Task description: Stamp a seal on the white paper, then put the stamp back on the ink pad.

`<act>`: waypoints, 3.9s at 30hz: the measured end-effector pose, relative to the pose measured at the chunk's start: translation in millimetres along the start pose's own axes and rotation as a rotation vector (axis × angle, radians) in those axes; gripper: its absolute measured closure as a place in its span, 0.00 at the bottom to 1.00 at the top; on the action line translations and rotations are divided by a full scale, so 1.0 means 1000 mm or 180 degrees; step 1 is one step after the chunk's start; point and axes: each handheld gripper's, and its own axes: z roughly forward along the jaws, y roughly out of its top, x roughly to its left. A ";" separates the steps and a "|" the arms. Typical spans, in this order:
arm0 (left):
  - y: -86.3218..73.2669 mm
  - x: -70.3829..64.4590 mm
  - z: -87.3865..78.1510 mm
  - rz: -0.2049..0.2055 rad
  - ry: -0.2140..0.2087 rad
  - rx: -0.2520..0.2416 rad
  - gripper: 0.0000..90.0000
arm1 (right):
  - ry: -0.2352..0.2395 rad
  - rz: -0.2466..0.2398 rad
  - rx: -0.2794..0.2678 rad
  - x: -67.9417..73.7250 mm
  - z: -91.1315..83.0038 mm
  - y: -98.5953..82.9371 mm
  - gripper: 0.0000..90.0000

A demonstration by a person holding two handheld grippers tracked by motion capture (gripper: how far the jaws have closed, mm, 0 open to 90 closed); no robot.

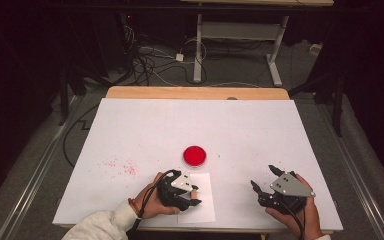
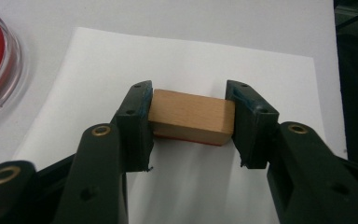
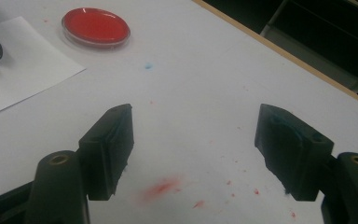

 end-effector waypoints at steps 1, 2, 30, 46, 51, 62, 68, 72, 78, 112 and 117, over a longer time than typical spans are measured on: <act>0.000 0.000 0.000 0.0003 -0.0002 0.0001 0.58 | 0.0001 -0.0002 0.0001 0.000 0.000 0.000 0.32; 0.000 0.000 0.000 0.0002 -0.0008 -0.0001 0.58 | 0.0000 -0.0003 0.0003 0.000 0.000 0.000 0.32; 0.006 -0.005 -0.006 -0.0039 0.0076 -0.0021 0.58 | 0.0029 -0.0004 -0.0013 -0.001 0.001 0.002 0.32; 0.011 -0.002 -0.034 -0.0030 0.0294 -0.0208 0.58 | 0.0031 -0.0020 -0.0041 0.000 -0.001 0.002 0.32; 0.011 0.001 -0.042 -0.0060 0.0405 -0.0255 0.58 | 0.0058 -0.0049 -0.0049 0.001 -0.001 0.003 0.32; 0.009 0.010 -0.055 -0.0164 0.0494 -0.0392 0.58 | 0.0055 -0.0049 -0.0064 0.002 -0.002 0.003 0.32; 0.008 0.015 -0.057 -0.0176 0.0537 -0.0387 0.58 | 0.0046 -0.0044 -0.0059 0.001 -0.003 0.002 0.32; 0.009 0.021 -0.057 -0.0214 0.0571 -0.0402 0.58 | 0.0041 -0.0045 -0.0057 0.001 -0.003 0.002 0.32; 0.014 0.031 -0.057 -0.0262 0.0607 -0.0460 0.58 | 0.0044 -0.0036 -0.0050 0.002 -0.003 0.002 0.32; 0.044 0.098 -0.006 -0.0532 0.0669 -0.0309 0.58 | 0.0066 -0.0039 -0.0001 0.001 0.000 -0.001 0.32; 0.040 0.101 -0.002 -0.0614 0.0663 -0.0269 0.58 | 0.0073 -0.0038 0.0000 0.001 0.000 -0.001 0.32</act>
